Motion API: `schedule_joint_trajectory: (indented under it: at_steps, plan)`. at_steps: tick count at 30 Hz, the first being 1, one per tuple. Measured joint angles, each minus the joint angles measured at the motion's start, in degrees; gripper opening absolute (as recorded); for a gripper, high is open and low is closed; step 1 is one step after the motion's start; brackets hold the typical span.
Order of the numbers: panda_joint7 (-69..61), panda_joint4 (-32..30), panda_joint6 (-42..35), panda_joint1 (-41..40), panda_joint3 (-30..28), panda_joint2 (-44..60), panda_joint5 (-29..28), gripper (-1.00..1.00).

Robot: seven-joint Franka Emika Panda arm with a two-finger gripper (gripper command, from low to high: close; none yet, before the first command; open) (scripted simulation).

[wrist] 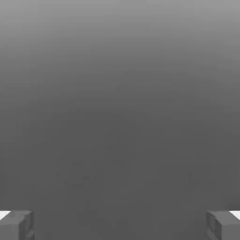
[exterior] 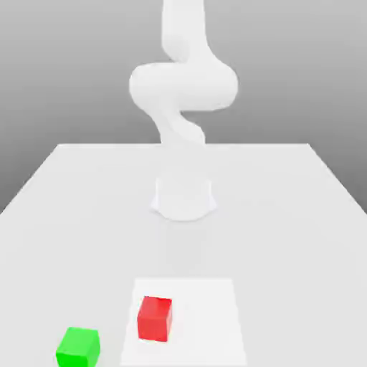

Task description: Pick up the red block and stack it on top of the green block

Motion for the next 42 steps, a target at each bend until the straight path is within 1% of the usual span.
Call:
schedule_joint_trajectory:
  at_steps: [21,23,27,28,35,40,42]
  plan:
    - [1.5,-15.7,21.1,-3.3,-2.2,44.0,0.6,0.0]
    - [1.4,-16.3,23.8,-3.5,-2.1,48.1,1.0,0.0]
    - [0.8,-15.4,30.6,-4.0,-1.4,56.4,1.8,0.0]
    - [0.7,-15.1,32.0,-4.1,-1.2,58.1,1.9,-1.0]
    - [1.0,-15.1,32.2,-4.5,-0.9,58.3,1.5,-1.0]
    - [1.6,-16.5,24.5,-4.3,-1.3,49.3,0.7,-1.0]
    - [3.7,-14.4,21.4,-5.1,-2.5,48.2,1.0,-1.0]
